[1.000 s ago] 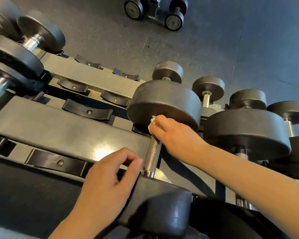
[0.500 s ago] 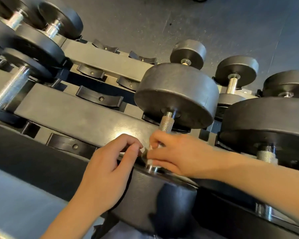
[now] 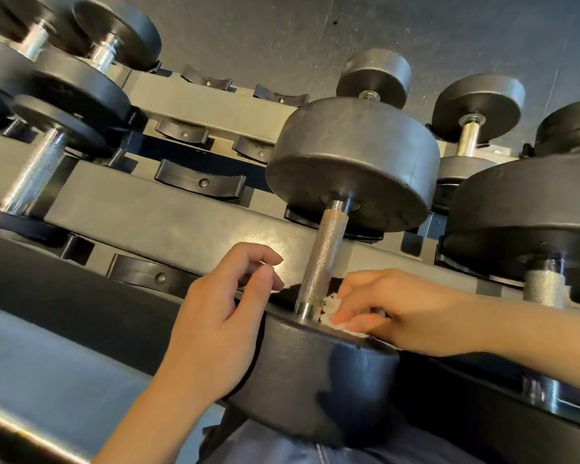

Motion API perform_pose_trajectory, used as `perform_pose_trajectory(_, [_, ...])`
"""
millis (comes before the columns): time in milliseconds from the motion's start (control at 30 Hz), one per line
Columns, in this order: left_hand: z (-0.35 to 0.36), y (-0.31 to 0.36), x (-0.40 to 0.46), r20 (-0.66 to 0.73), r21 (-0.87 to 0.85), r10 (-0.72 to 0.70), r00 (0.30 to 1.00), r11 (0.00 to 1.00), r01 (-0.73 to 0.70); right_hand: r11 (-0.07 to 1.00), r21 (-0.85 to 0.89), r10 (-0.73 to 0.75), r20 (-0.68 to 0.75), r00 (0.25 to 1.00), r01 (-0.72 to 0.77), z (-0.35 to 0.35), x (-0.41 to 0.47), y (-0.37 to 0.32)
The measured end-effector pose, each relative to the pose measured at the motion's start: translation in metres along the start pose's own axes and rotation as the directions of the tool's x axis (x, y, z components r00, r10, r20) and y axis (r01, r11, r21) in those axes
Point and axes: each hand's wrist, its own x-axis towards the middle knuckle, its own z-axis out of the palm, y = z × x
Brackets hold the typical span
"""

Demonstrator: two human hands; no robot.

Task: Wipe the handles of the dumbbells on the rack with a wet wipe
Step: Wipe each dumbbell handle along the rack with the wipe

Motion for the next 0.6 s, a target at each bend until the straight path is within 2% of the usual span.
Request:
perform_pose_trajectory(100, [0.000,0.001,0.002,0.018,0.017,0.013,1.000,1.000,-0.013,0.988,-0.078,-0.139,-0.076,0.987,0.133,0.003,0.017,-0.015])
perform_pose_trajectory(233, [0.000,0.003,0.002,0.032,0.027,0.056,0.998,0.998,-0.057,0.890,-0.389,-0.219,0.094,0.971,0.239,-0.009,0.045,-0.036])
perform_pose_trajectory(300, [0.000,0.003,0.002,0.017,0.024,0.060,0.998,0.998,-0.061,0.848,-0.460,-0.198,0.185,0.963,0.263,-0.021,0.056,-0.042])
perform_pose_trajectory(367, [0.001,0.002,0.002,-0.020,0.038,0.068,0.997,0.997,-0.067,0.874,-0.441,-0.134,0.189,0.973,0.206,-0.025,0.067,-0.047])
perform_pose_trajectory(500, [0.001,-0.003,0.001,-0.158,-0.016,0.044,0.987,0.999,-0.047,0.892,-0.430,-0.131,0.046,0.990,0.138,-0.012,0.074,-0.050])
perform_pose_trajectory(600, [0.001,-0.005,0.000,-0.193,-0.052,0.042,0.980,0.997,-0.053,0.968,-0.219,-0.124,0.007,0.992,0.123,-0.013,0.056,-0.044])
